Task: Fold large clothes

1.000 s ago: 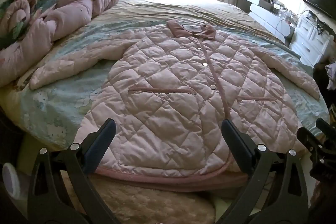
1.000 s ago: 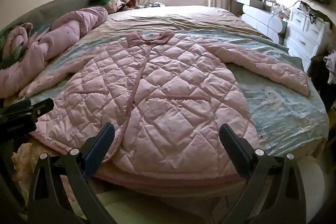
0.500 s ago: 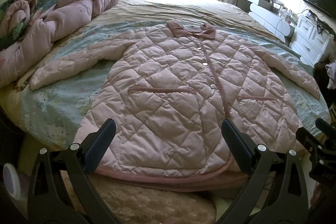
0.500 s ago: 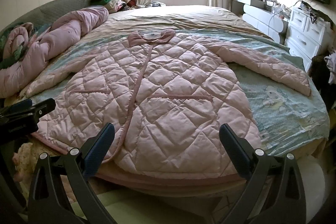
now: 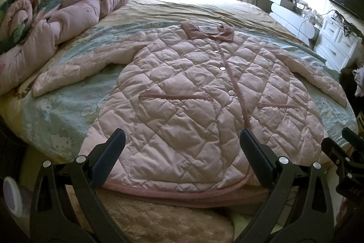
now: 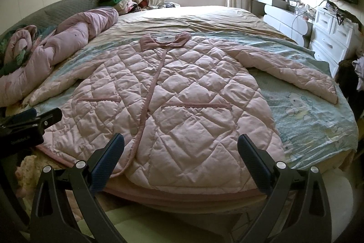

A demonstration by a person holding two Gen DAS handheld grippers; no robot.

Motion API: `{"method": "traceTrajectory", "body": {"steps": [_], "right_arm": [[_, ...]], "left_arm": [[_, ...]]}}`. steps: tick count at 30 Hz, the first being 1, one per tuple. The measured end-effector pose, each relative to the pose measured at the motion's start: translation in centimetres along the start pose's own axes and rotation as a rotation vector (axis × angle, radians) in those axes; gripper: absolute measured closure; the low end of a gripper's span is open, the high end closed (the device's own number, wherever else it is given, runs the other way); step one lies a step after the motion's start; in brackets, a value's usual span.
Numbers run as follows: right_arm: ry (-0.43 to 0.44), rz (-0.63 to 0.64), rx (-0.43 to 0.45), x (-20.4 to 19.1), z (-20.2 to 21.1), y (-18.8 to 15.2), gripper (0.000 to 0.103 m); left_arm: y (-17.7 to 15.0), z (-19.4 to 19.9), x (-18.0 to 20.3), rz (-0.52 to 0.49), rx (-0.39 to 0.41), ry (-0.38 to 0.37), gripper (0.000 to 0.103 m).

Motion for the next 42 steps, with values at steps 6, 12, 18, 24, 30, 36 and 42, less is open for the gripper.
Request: {"method": "traceTrajectory", "body": {"steps": [6, 12, 18, 24, 30, 36, 42], "right_arm": [[0.005, -0.002, 0.000, -0.2, -0.1, 0.0, 0.004], [0.005, -0.001, -0.001, -0.2, -0.2, 0.0, 0.004], [0.010, -0.004, -0.003, -0.2, -0.3, 0.0, 0.004], [0.017, -0.006, -0.011, -0.6, -0.6, 0.1, 0.004], [0.023, -0.014, -0.030, 0.3, -2.6, 1.0, 0.004], [0.020, -0.026, -0.028, 0.8, -4.0, 2.3, 0.004], [0.031, -0.040, -0.029, 1.2, -5.5, 3.5, 0.004]], "left_arm": [[0.1, 0.1, -0.1, -0.002, 0.002, 0.002, 0.009], [0.0, 0.0, -0.2, -0.002, 0.000, 0.004, 0.009], [-0.5, -0.4, -0.7, -0.006, -0.006, 0.010, 0.009], [-0.4, -2.2, -0.3, -0.012, -0.020, 0.027, 0.009], [0.8, -3.0, -0.5, -0.009, -0.034, 0.036, 0.009], [2.1, -4.4, -0.9, -0.003, -0.047, 0.052, 0.009], [2.9, -5.7, -0.8, 0.000, -0.063, 0.051, 0.009]]}}
Point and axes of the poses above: each gripper's, at about its wrist camera, not at the fingertips, and z roughly against the way its jaws point, x to its right, y to its top, the point moved 5 cm from there along -z, roughly the way its jaws point, and after that the axes turned 9 degrees about x, right-handed, at the moved point
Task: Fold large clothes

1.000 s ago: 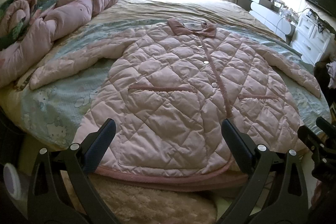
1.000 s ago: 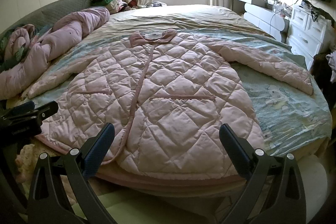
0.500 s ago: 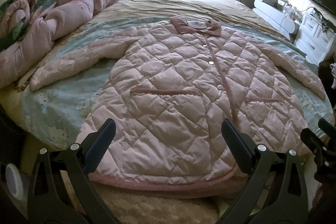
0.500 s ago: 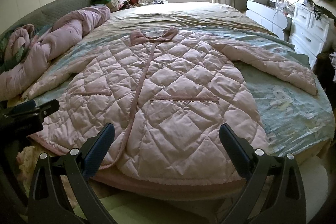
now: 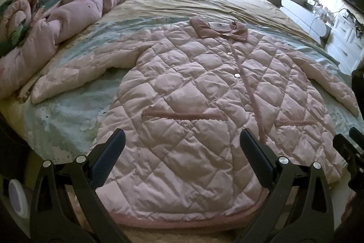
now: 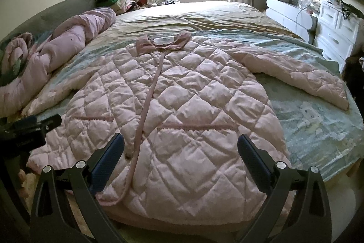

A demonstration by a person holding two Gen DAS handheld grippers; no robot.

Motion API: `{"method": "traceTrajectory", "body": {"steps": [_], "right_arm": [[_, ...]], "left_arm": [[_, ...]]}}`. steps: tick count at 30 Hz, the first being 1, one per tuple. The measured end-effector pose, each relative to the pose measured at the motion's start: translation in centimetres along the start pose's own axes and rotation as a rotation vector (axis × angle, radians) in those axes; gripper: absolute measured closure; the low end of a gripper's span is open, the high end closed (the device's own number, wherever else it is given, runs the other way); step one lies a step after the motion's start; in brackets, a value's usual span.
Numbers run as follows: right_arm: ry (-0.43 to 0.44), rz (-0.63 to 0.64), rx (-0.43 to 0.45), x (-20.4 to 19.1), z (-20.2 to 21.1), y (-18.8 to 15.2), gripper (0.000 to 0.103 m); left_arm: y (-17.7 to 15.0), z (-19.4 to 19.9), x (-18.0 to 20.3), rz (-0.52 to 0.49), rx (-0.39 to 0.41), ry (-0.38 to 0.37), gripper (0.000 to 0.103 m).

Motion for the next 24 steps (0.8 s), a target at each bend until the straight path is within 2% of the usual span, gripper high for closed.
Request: {"method": "traceTrajectory", "body": {"steps": [8, 24], "right_arm": [[0.018, -0.002, 0.010, 0.2, -2.1, 2.2, 0.004], [-0.054, -0.074, 0.055, 4.8, -6.0, 8.0, 0.004]], "left_arm": [[1.8, -1.7, 0.4, 0.009, -0.005, -0.002, 0.009], [7.9, -6.3, 2.9, -0.032, -0.035, -0.005, 0.009]]}}
Point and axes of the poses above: each gripper's, at about its wrist camera, not at the fingertips, and z roughly against the way its jaws point, x to its right, y to its top, the point moved 5 cm from there along -z, roughly the way its jaws point, and after that the axes turned 9 degrees about x, right-handed, at the moved point
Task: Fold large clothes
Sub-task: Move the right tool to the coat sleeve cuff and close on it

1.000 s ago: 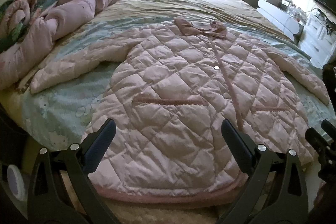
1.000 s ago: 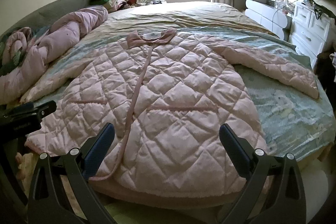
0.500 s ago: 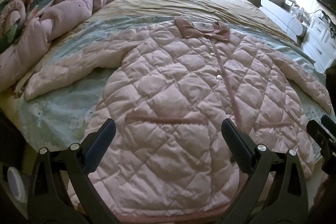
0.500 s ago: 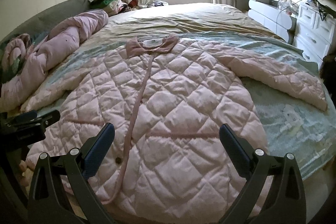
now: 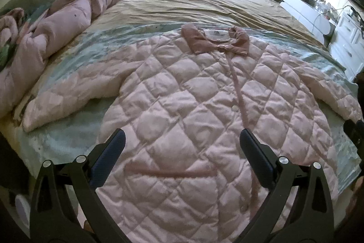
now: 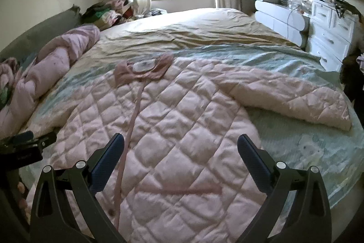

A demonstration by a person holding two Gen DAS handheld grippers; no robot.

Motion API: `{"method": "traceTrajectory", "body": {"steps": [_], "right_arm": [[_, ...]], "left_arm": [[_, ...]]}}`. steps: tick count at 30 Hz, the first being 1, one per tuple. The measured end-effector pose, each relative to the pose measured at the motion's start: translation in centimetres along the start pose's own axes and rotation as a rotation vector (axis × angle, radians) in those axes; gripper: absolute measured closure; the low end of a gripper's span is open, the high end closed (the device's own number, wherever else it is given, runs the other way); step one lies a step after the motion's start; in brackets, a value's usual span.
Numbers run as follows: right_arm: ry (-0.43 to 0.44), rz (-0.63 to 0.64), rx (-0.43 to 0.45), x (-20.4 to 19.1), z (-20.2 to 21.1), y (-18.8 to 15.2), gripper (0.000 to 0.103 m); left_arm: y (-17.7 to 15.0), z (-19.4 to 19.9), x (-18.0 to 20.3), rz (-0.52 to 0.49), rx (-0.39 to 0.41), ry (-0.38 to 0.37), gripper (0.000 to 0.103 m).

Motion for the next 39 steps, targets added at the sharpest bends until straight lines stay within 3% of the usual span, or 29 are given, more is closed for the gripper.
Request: {"method": "traceTrajectory", "body": {"steps": [7, 19, 28, 39], "right_arm": [[-0.058, -0.049, 0.011, 3.1, -2.3, 2.3, 0.004], [-0.227, -0.157, 0.016, 11.4, -6.0, 4.5, 0.004], [-0.347, -0.313, -0.041, 19.5, -9.1, 3.1, 0.004], [-0.449, -0.649, -0.104, 29.8, -10.7, -1.5, 0.004]], "left_arm": [[3.1, -1.8, 1.9, -0.022, -0.014, -0.084, 0.009], [6.9, -5.3, 5.2, -0.064, -0.008, -0.141, 0.009], [7.9, -8.6, 7.3, -0.084, -0.043, -0.148, 0.009], [8.0, -13.4, 8.0, -0.118, -0.056, -0.106, 0.009]]}}
Point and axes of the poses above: each gripper's, at about its wrist camera, not at the fingertips, and z roughly against the way its jaws point, x to its right, y to its top, the point moved 5 cm from there along -z, roughly the way its jaws point, and after that the axes turned 9 degrees about x, right-handed, at the moved point
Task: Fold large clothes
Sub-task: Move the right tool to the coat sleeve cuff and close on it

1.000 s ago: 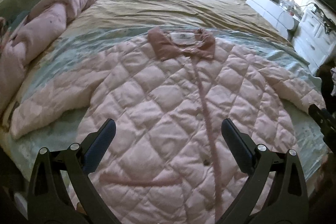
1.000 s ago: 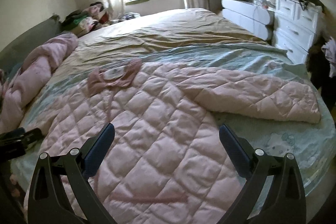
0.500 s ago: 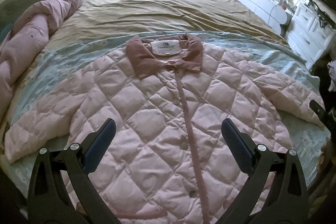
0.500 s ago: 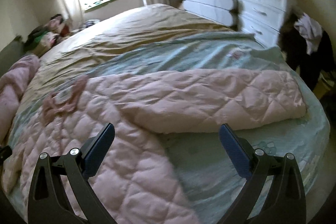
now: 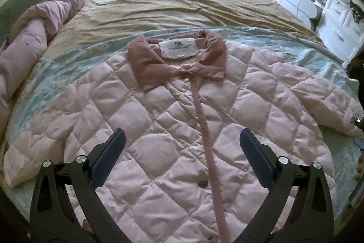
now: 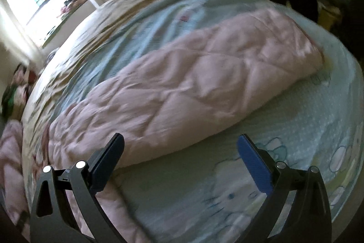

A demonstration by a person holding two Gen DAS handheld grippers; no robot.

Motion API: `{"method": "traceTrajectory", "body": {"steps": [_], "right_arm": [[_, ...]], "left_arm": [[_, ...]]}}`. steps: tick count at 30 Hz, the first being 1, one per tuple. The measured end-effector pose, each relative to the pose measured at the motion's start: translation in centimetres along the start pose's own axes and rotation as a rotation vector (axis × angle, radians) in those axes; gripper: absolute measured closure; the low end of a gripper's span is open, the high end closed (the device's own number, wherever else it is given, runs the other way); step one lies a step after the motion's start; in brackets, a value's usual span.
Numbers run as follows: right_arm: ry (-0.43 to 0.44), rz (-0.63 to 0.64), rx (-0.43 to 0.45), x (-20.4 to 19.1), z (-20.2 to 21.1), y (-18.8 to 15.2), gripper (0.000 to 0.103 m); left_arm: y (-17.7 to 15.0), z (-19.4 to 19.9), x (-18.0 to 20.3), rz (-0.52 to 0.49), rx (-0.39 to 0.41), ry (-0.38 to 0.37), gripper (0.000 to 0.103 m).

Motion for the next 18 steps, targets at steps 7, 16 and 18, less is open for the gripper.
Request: {"method": "traceTrajectory", "body": {"steps": [7, 16, 18], "right_arm": [[-0.059, -0.189, -0.009, 6.0, -2.9, 1.5, 0.004], [0.003, -0.371, 0.075, 9.5, -5.5, 5.2, 0.005], [0.016, -0.387, 0.101, 10.0, -5.9, 6.1, 0.015]], "left_arm": [[-1.1, -2.9, -0.8, 0.017, -0.044, 0.034, 0.009], [-1.6, -3.2, -2.4, 0.050, -0.059, 0.048, 0.009], [-1.4, -3.0, -2.6, 0.053, -0.055, 0.050, 0.009]]}}
Point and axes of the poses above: each gripper's, at about its wrist camera, not at the fingertips, and z roughly against the way its jaws point, x to its right, y to its top, the point moved 5 cm from there along -z, roughly the way its jaws point, and after that the axes turned 9 degrees about x, right-handed, at the moved point
